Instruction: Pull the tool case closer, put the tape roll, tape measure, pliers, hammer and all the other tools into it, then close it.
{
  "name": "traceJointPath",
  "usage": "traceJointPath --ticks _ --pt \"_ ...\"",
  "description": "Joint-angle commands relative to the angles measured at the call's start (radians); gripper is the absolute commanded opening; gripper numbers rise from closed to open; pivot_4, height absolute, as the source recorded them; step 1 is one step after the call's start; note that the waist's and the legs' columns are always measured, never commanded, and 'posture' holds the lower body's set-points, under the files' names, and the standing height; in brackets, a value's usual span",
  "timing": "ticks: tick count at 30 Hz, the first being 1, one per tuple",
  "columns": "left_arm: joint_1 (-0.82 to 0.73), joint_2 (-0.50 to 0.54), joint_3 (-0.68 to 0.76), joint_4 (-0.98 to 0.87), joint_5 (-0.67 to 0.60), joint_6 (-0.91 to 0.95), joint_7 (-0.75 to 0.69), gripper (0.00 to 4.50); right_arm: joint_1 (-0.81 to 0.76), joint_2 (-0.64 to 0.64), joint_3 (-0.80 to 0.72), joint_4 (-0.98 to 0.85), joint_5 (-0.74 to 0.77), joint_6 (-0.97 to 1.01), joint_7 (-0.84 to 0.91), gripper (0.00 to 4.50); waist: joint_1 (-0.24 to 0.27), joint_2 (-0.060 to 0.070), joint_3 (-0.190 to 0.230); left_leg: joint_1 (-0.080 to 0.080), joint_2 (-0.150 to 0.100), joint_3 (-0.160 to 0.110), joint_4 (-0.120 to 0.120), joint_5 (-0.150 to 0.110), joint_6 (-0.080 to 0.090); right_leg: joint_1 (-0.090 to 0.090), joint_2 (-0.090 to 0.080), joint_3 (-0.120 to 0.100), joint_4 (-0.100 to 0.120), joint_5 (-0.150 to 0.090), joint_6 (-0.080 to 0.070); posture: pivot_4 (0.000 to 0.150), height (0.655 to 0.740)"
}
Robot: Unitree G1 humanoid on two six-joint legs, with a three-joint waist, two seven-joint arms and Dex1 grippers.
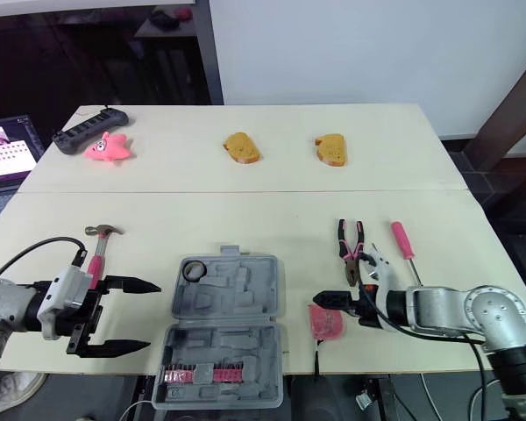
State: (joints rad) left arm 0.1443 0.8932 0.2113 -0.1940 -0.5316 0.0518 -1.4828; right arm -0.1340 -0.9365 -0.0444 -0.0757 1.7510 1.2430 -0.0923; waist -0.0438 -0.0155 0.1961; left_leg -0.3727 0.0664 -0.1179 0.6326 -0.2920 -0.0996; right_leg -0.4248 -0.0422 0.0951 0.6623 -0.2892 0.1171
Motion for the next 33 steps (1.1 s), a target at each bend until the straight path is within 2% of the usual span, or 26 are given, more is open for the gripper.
traceJointPath --ticks 1,2,4,6,7,9,10,11,15,19,32,33 --pt "-0.007 0.013 0.004 0.003 0.006 -0.027 -0.018 4.5 -0.033 -0.07 -0.075 -0.132 -0.05 0.035 0.195 4.46 0.001 0.002 0.001 0.0 0.0 0.0 0.0 0.0 0.0 0.0 0.0 0.0 0.0 0.0 0.0 0.15 0.74" --pt "-0.007 0.014 0.004 0.005 0.007 -0.029 -0.018 4.5 -0.043 -0.096 -0.08 -0.18 -0.114 0.03 0.276 4.46 0.001 0.002 0.001 0.0 0.0 0.0 0.0 0.0 0.0 0.0 0.0 0.0 0.0 0.0 0.0 0.15 0.74" --pt "-0.003 0.014 0.005 0.006 0.008 -0.033 -0.018 4.5 -0.036 -0.206 -0.022 -0.352 -0.384 -0.113 0.562 4.46 0.0 0.005 0.003 0.0 0.0 0.0 0.0 0.0 0.0 0.0 0.0 0.0 0.0 0.0 0.0 0.15 0.74" --pt "-0.001 0.014 0.005 0.005 0.01 -0.035 -0.015 4.5 -0.002 -0.3 0.056 -0.465 -0.642 -0.314 0.811 4.46 0.001 0.006 0.003 0.0 0.0 0.0 0.0 0.0 0.0 -0.001 0.0 0.0 0.0 0.0 0.001 0.15 0.74" --pt "0.0 0.014 0.005 0.002 0.01 -0.035 -0.013 4.5 0.024 -0.355 0.141 -0.489 -0.829 -0.473 0.928 4.46 0.001 0.006 0.003 0.0 0.0 0.0 -0.001 0.0 0.0 -0.001 0.0 -0.001 0.0 0.0 0.002 0.15 0.74" --pt "0.003 0.013 0.006 -0.008 0.007 -0.031 -0.006 4.5 0.056 -0.417 0.311 -0.46 -1.22 -0.817 1.087 4.46 0.002 0.004 0.003 0.0 0.0 0.0 -0.001 0.0 0.0 -0.001 0.0 -0.001 -0.001 -0.001 0.003 0.15 0.74" --pt "0.003 0.012 0.006 -0.012 0.006 -0.03 -0.003 4.5 0.051 -0.409 0.365 -0.418 -1.337 -0.931 1.135 4.46 0.001 0.004 0.003 0.0 0.0 0.0 -0.001 0.0 0.0 -0.001 -0.001 -0.001 -0.001 -0.001 0.003 0.15 0.74" --pt "0.003 0.012 0.006 -0.015 0.006 -0.028 -0.001 4.5 0.035 -0.378 0.391 -0.372 -1.395 -0.989 1.157 4.46 0.0 0.004 0.003 -0.001 0.0 0.001 0.0 0.0 -0.001 -0.001 -0.001 -0.001 -0.002 -0.001 0.003 0.15 0.74" --pt "0.021 0.01 0.01 -0.031 0.006 -0.027 0.009 4.5 -0.021 -0.249 0.439 -0.192 -1.553 -1.172 1.204 4.46 -0.006 0.004 0.003 -0.001 -0.001 0.003 0.001 0.001 -0.002 0.0 -0.003 0.0 -0.005 0.001 0.003 0.15 0.74" --pt "0.037 0.008 0.015 -0.037 0.008 -0.03 0.019 4.5 -0.054 -0.158 0.444 -0.095 -1.64 -1.225 1.209 4.46 -0.005 0.004 0.003 0.0 -0.001 0.003 0.0 0.001 -0.002 0.0 -0.003 0.0 -0.004 0.001 0.002 0.15 0.74" --pt "0.046 0.012 0.025 -0.067 -0.012 -0.002 0.055 4.5 -0.032 -0.067 0.417 -0.055 -1.726 -1.211 1.245 4.46 -0.002 0.004 0.003 0.001 -0.001 0.003 0.0 0.001 -0.002 0.001 -0.003 0.0 -0.003 0.001 0.002 0.15 0.74" --pt "0.046 0.012 0.025 -0.068 -0.011 -0.002 0.054 4.5 -0.029 -0.063 0.413 -0.061 -1.724 -1.21 1.25 3.9 -0.003 0.004 0.003 0.001 -0.001 0.003 0.0 0.001 -0.002 0.001 -0.003 0.0 -0.003 0.001 0.002 0.15 0.74"
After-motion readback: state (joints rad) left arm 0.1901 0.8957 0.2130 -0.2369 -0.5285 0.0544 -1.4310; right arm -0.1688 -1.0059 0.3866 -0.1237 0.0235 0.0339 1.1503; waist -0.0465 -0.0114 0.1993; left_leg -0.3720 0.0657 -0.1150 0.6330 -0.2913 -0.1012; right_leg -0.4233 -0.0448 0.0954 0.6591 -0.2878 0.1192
